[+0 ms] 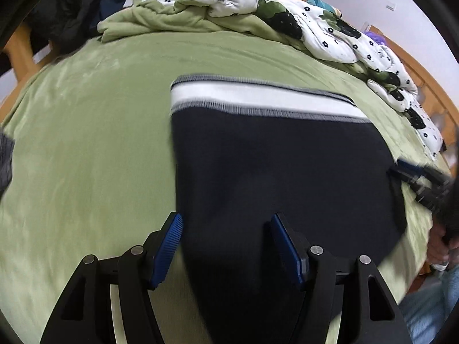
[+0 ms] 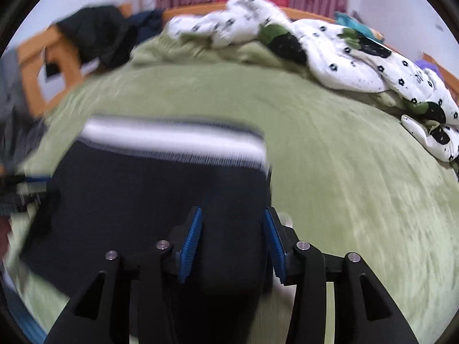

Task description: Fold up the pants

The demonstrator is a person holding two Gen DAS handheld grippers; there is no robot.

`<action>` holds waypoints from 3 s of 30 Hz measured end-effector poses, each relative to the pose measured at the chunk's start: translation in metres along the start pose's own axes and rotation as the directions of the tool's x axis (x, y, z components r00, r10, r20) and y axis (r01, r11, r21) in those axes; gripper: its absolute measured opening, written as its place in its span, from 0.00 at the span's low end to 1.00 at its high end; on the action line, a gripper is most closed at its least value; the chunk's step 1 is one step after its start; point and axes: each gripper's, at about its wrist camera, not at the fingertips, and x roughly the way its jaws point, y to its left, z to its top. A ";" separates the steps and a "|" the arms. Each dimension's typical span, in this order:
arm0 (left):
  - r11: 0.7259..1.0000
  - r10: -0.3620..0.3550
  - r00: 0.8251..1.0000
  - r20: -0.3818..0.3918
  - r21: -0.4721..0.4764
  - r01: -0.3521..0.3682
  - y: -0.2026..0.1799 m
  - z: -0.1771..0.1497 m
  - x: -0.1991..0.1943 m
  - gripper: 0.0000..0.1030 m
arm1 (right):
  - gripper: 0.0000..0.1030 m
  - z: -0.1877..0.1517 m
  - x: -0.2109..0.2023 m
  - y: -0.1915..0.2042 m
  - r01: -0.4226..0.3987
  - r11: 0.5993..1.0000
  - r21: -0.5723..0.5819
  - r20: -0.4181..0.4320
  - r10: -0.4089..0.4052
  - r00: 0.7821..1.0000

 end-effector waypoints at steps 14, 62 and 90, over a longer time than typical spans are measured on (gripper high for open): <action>0.933 0.200 0.978 0.051 0.295 -0.206 -0.040 -0.112 -0.032 0.61 | 0.43 -0.062 -0.055 0.010 0.053 0.998 0.045 -0.004 -0.053 0.999; 0.985 0.167 0.971 0.168 0.002 -0.170 -0.041 -0.026 -0.053 0.59 | 0.55 -0.001 -0.037 0.003 -0.002 0.994 0.110 0.147 -0.014 0.989; 0.973 0.230 0.970 0.073 -0.033 -0.228 -0.016 0.042 0.049 0.67 | 0.39 0.052 0.056 0.014 0.131 0.991 0.043 0.153 -0.136 0.979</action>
